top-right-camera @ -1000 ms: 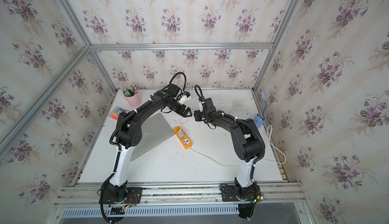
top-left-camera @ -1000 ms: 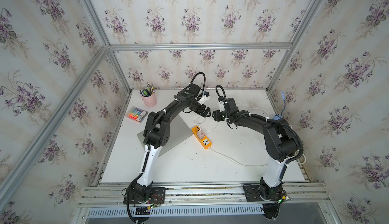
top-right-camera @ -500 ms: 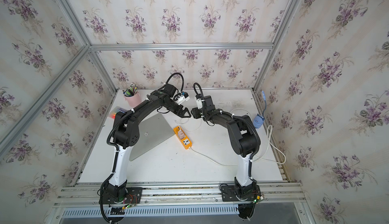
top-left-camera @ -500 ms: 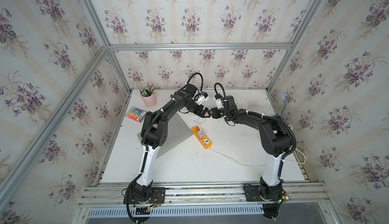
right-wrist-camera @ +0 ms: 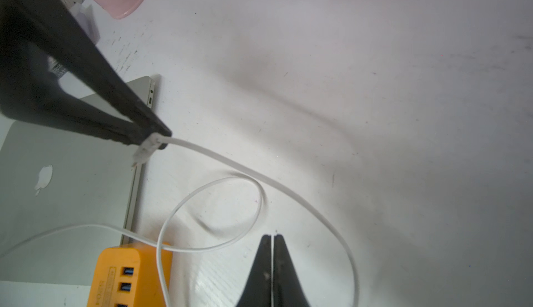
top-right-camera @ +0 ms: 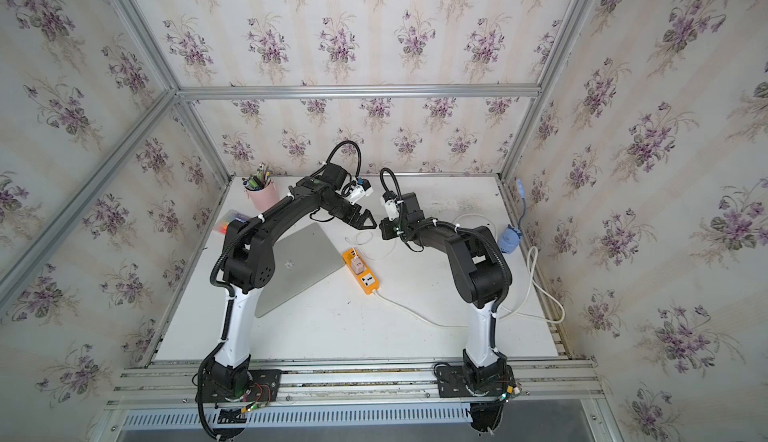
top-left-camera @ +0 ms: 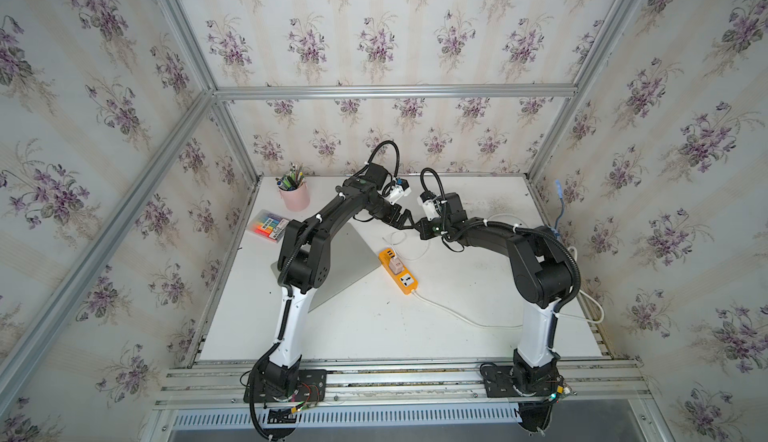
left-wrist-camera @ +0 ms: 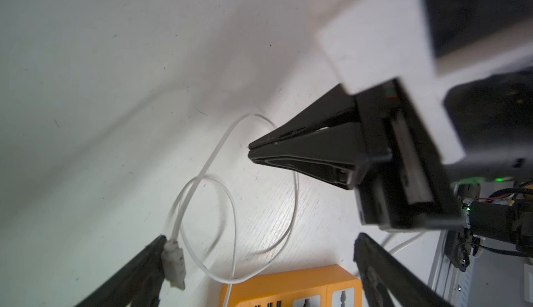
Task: Unplug the laptop charger
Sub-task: Adjust the charging cable at the center of the board.
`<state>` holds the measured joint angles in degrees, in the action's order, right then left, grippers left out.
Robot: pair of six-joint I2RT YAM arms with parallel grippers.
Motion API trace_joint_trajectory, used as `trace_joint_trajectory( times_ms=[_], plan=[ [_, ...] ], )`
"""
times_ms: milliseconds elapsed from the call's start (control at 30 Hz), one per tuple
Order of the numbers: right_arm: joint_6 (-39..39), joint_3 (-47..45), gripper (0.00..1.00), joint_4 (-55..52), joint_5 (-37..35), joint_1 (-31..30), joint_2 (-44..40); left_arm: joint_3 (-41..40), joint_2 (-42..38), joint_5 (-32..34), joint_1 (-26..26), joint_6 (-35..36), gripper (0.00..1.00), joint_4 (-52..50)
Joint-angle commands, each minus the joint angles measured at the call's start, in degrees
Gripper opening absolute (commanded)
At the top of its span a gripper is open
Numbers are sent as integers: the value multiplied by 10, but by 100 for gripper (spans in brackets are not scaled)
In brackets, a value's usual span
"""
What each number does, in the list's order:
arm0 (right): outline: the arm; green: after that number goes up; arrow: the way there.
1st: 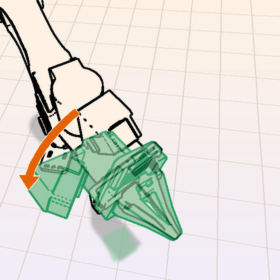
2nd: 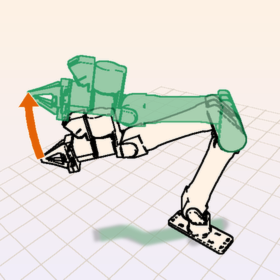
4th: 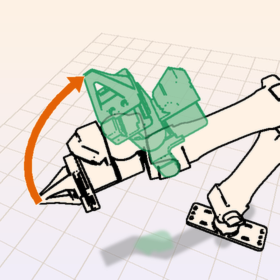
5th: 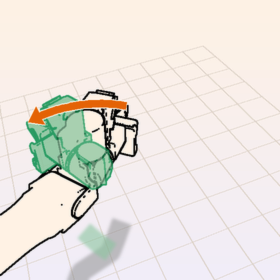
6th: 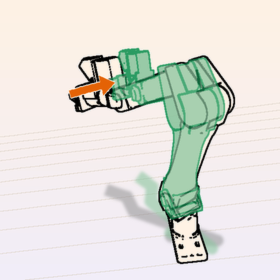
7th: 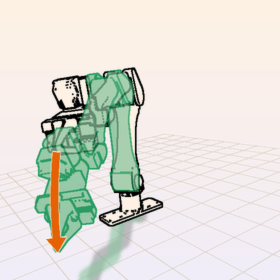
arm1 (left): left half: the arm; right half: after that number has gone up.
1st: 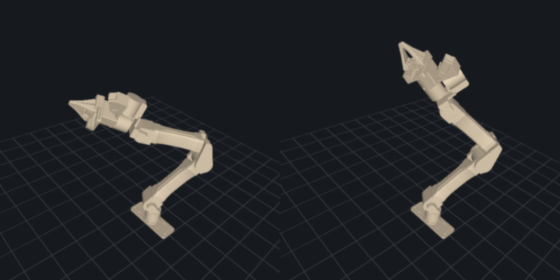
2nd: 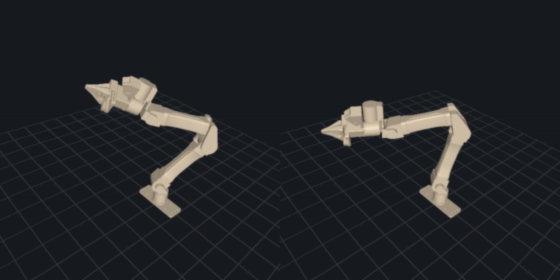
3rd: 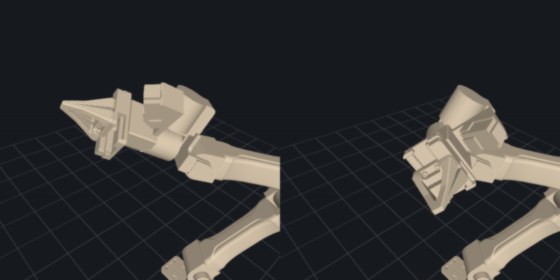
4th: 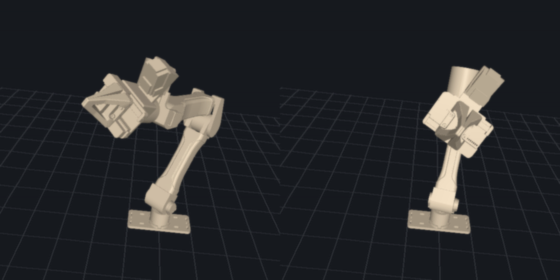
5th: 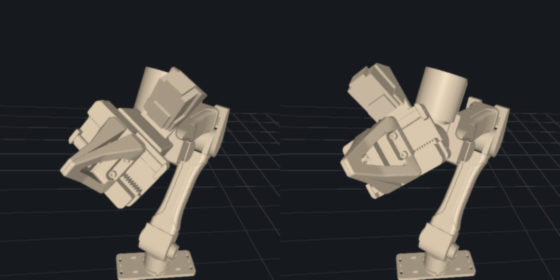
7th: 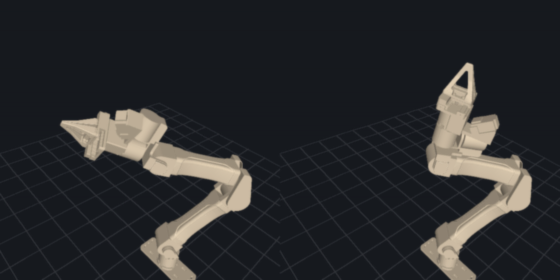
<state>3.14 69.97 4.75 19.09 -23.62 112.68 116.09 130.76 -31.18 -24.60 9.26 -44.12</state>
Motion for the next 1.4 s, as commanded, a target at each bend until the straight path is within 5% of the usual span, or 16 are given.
trace_joint_trajectory(
  times_ms=[0, 267, 400, 467, 933, 1367],
  plan=[
    [0, -12, 0, 7, -28, 0, -27, -7, -3, 44, 3, -6, 100, 23],
    [-8, -31, 0, -7, -53, 2, -40, 2, 3, 30, 16, -28, 100, 38],
    [-14, -3, 50, 12, -44, 2, -11, 5, 4, -14, 16, -34, 100, 29],
    [-22, 16, 67, 15, -33, 2, 0, 10, 4, -27, 16, -24, 100, 12],
    [-73, 119, 61, -36, -1, 3, 77, 28, 14, -96, 16, -8, 100, -23],
    [-91, 75, 62, -10, 49, 14, 53, 32, 14, -93, 16, -8, 100, -29]
  ],
)
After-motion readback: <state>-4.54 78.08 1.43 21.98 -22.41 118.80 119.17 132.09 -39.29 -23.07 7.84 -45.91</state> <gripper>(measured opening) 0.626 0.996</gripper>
